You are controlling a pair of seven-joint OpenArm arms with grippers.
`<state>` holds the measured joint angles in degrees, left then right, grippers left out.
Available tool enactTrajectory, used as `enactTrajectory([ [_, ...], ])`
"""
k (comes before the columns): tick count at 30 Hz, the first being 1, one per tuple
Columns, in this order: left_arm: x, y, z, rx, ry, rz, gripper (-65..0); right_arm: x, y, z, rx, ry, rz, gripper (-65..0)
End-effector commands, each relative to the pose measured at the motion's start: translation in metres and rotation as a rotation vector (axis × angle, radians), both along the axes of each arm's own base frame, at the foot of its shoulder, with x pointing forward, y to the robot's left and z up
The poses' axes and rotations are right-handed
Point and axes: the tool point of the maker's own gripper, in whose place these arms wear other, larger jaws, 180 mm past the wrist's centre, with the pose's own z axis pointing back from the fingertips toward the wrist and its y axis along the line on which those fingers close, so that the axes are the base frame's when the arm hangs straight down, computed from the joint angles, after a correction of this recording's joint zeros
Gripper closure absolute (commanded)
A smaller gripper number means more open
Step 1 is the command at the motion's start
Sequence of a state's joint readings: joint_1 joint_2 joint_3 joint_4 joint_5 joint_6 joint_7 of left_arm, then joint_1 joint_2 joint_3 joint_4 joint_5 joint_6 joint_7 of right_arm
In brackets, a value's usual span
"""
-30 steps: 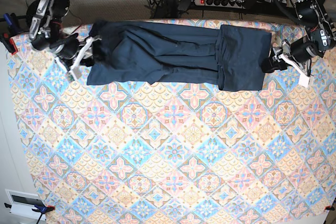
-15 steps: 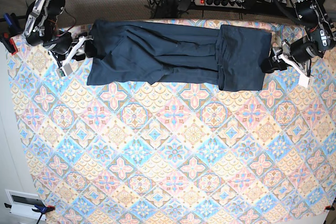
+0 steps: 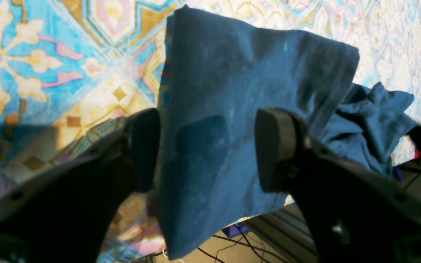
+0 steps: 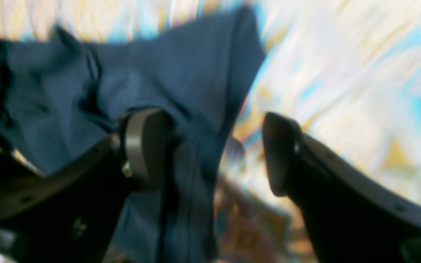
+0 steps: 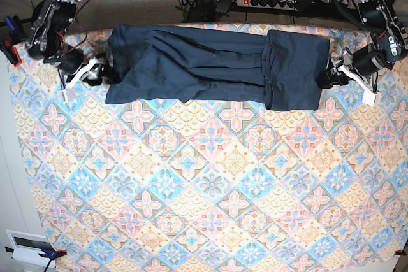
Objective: Layout the t-shirt on the table in an organized manner, then fold the t-shirt properly
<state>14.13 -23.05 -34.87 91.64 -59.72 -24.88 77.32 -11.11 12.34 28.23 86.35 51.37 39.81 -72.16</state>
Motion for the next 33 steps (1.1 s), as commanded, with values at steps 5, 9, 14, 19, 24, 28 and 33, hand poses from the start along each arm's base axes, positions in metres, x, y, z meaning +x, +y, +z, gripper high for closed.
enactTrajectory([
  [5, 0.007, 0.006, 0.012, 0.015, -0.042, -0.001, -39.7, 0.002, -0.007, 0.004, -0.001, -0.015, -0.013, -40.4],
  [9, 0.007, 0.006, 0.012, 0.015, -0.042, -0.001, -39.7, 0.002, -0.001, 0.003, 0.015, -0.016, -0.018, -40.4],
  [14, 0.007, 0.006, 0.012, 0.015, -0.042, -0.001, -39.7, 0.001, 0.004, 0.001, 0.028, -0.015, -0.017, -40.4],
  [19, 0.007, 0.006, 0.012, 0.015, -0.042, -0.001, -39.7, 0.001, 0.013, -0.001, 0.051, -0.013, -0.02, -40.4],
  [24, 0.007, 0.006, 0.012, 0.015, -0.042, -0.001, -39.7, 0.001, 0.023, -0.003, 0.058, -0.007, 0.01, -40.4],
  [28, 0.007, 0.006, 0.012, 0.015, -0.042, -0.001, -39.7, -0.004, 0.04, -0.011, 0.075, 0.02, 0.057, -40.4],
  [33, 0.007, 0.006, 0.012, 0.015, -0.042, -0.001, -39.7, -0.015, 0.056, -0.029, 0.115, 0.085, 0.092, -40.4],
])
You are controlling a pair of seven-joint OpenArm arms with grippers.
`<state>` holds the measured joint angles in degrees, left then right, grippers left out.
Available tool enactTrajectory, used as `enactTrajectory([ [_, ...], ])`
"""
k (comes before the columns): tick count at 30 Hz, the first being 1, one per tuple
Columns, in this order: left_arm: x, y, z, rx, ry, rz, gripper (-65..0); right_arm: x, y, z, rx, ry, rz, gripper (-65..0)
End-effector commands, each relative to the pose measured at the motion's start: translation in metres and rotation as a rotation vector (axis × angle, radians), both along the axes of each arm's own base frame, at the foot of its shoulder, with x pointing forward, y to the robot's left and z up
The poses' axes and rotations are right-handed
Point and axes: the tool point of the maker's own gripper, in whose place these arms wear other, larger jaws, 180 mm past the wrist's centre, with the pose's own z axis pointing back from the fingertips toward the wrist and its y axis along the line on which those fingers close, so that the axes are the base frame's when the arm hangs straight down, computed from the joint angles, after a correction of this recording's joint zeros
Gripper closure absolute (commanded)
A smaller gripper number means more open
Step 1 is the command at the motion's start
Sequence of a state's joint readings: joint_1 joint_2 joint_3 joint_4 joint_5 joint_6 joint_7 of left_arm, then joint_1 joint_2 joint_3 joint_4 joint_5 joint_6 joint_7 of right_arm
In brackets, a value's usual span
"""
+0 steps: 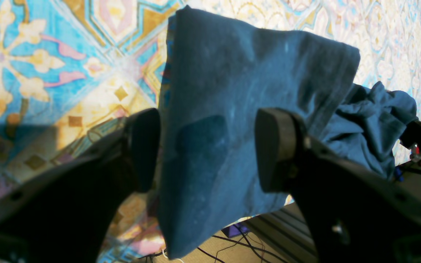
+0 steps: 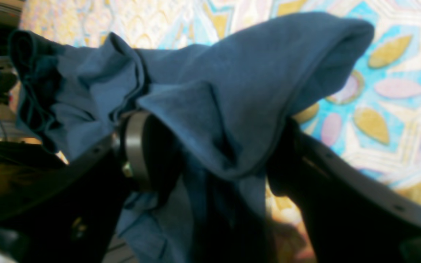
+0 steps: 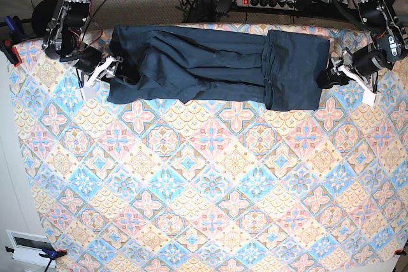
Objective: Layout the t-shirt on the table in an organized manner, then fold the t-shirt properly
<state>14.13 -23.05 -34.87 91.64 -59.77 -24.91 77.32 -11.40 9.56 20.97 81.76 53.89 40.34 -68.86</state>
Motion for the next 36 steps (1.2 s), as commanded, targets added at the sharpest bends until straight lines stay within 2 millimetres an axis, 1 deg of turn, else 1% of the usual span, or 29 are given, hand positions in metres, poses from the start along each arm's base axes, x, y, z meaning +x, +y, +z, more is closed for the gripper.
enactTrajectory([
  [1, 0.007, 0.006, 0.012, 0.015, -0.042, 0.0, -39.7, -0.014, 0.002, -0.013, -0.033, 0.07, 0.044, -40.4],
  [6, 0.007, 0.006, 0.012, 0.015, -0.042, 0.0, -39.7, -0.028, 0.014, -0.019, -0.028, 0.101, 0.087, -40.3],
  [10, 0.007, 0.006, 0.012, 0.015, -0.042, 0.0, -39.7, -0.039, 0.013, -0.024, -0.03, 0.125, 0.085, -40.1],
  [14, 0.007, 0.006, 0.012, 0.015, -0.042, 0.0, -39.7, -0.05, 0.01, -0.029, -0.034, 0.151, 0.087, -35.1],
  [19, 0.008, 0.006, 0.012, 0.014, -0.043, 0.0, -39.7, -0.051, 0.014, -0.029, -0.03, 0.154, 0.093, -28.1],
  [20, 0.008, 0.006, 0.012, 0.014, -0.043, 0.0, -39.7, -0.051, 0.014, -0.029, -0.028, 0.152, 0.093, -26.8],
  [23, 0.008, 0.006, 0.013, 0.014, -0.045, 0.0, -39.7, -0.049, 0.014, -0.028, -0.029, 0.148, 0.093, -19.6],
  [26, 0.008, 0.006, 0.013, 0.012, -0.046, 0.0, -39.7, -0.049, 0.014, -0.028, -0.029, 0.148, 0.093, -8.7],
  [29, 0.009, 0.006, 0.014, 0.01, -0.048, 0.001, -39.7, -0.049, 0.014, -0.028, -0.029, 0.148, 0.092, -0.8],
  [31, 0.009, 0.006, 0.014, 0.01, -0.048, 0.001, -39.7, -0.048, 0.012, -0.028, -0.031, 0.145, 0.084, -0.1],
  [32, 0.009, 0.006, 0.014, 0.009, -0.049, 0.001, -39.7, -0.043, 0.012, -0.025, -0.032, 0.134, 0.085, -0.5],
  [34, 0.009, 0.006, 0.014, 0.008, -0.05, 0.001, -39.7, -0.023, 0.011, -0.017, -0.032, 0.086, 0.077, -0.7],
  [36, 0.009, 0.006, 0.015, 0.009, -0.053, 0.003, -39.7, -0.008, 0.006, -0.009, -0.032, 0.042, 0.051, -0.7],
])
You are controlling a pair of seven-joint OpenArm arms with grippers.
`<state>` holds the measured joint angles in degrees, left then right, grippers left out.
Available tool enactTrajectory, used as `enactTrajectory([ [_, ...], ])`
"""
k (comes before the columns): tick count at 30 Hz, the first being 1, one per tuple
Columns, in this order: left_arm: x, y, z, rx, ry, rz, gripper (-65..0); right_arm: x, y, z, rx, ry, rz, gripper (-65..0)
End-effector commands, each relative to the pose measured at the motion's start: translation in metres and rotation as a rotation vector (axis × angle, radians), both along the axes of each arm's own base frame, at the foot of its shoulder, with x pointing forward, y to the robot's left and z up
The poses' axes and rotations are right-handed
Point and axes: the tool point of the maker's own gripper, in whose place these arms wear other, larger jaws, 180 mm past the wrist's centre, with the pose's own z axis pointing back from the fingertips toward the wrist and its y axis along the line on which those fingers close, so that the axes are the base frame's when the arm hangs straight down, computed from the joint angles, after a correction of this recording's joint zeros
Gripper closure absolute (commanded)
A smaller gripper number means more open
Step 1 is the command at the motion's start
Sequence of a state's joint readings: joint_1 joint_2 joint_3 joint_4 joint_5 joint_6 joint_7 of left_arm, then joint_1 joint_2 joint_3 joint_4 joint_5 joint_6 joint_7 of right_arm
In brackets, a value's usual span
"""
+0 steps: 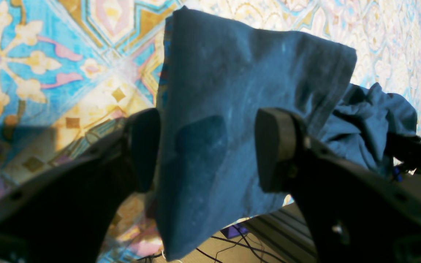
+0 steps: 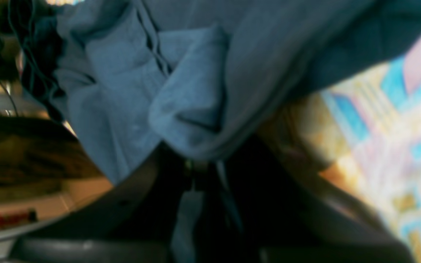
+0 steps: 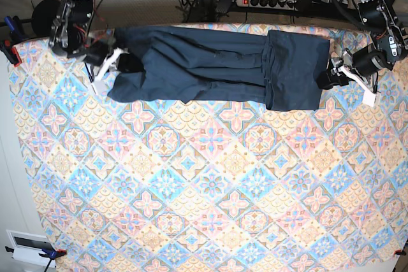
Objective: Layout the t-shirt on the table in an organized manner, then fold the t-shirt properly
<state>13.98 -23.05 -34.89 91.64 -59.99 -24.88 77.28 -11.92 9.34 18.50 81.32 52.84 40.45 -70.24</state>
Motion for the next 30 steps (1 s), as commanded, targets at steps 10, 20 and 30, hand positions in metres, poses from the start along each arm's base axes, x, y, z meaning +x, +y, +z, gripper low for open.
enactTrajectory([
  [10, 0.014, 0.008, 0.019, 0.011, -0.089, 0.023, -39.7, 0.053, -0.067, 0.033, -0.114, -0.126, -0.136, -0.7],
  [20, 0.018, 0.001, 0.018, -0.011, -0.098, 0.028, -39.7, 0.089, -0.11, 0.051, -0.299, -0.164, -0.19, -0.7],
  [30, 0.017, -0.004, 0.014, -0.03, -0.096, 0.037, -39.7, 0.117, -0.042, 0.116, -0.29, -0.407, 0.011, -0.7],
])
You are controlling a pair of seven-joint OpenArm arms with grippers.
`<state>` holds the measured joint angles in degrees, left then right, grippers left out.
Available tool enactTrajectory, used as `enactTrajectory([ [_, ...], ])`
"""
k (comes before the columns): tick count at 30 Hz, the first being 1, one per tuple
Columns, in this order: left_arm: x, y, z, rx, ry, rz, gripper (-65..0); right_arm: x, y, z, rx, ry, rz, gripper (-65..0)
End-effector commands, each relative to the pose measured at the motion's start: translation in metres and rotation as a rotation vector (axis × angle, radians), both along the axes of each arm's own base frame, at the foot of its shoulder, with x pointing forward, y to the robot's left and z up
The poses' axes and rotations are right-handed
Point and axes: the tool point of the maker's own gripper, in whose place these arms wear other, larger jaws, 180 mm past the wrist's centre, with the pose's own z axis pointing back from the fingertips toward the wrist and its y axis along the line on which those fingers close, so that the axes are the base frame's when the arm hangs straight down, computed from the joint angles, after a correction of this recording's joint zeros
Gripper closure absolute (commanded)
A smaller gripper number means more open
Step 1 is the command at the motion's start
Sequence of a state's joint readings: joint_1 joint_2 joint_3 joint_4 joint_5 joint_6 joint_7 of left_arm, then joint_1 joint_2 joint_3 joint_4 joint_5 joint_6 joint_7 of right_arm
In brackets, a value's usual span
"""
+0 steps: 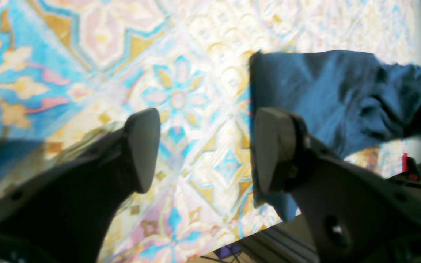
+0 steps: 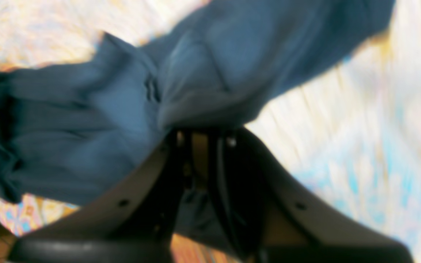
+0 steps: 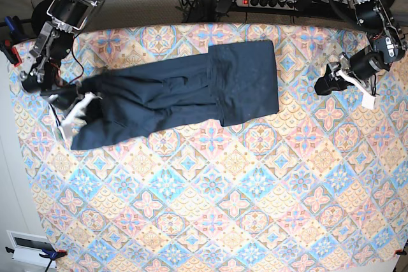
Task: Layout the t-shirt on the table in an organized manner, then fold the t-shirt properly
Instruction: 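Lift the strip's end with the right gripper and fold it toward the left gripper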
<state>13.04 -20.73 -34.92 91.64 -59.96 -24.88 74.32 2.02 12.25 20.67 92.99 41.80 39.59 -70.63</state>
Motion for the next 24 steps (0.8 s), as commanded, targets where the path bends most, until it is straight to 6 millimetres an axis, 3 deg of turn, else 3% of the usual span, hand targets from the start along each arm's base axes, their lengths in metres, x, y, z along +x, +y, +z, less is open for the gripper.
enactTrajectory([
  [1, 0.006, 0.004, 0.01, 0.008, -0.036, 0.001, -39.7, 0.011, 0.02, 0.023, 0.01, -0.087, 0.06, -0.7],
  [6, 0.006, -0.007, 0.006, -0.001, -0.024, -0.031, -39.7, 0.003, 0.108, 0.038, 0.043, -0.143, 0.277, -0.7],
  [13, 0.005, -0.011, 0.002, 0.007, -0.011, -0.043, -39.7, -0.011, 0.168, 0.052, 0.079, -0.186, 0.431, -0.7],
  [16, 0.0, -0.032, -0.015, 0.043, 0.05, -0.126, -38.7, -0.02, 0.189, 0.054, 0.087, -0.19, 0.493, -0.7],
  [21, 0.006, -0.071, -0.027, 0.055, 0.026, -0.218, -19.4, -0.033, 0.222, 0.059, 0.116, -0.198, 0.579, -0.8],
  [24, 0.005, -0.095, -0.037, 0.07, 0.022, -0.286, -8.8, -0.036, 0.227, 0.058, 0.117, -0.195, 0.595, -0.9],
])
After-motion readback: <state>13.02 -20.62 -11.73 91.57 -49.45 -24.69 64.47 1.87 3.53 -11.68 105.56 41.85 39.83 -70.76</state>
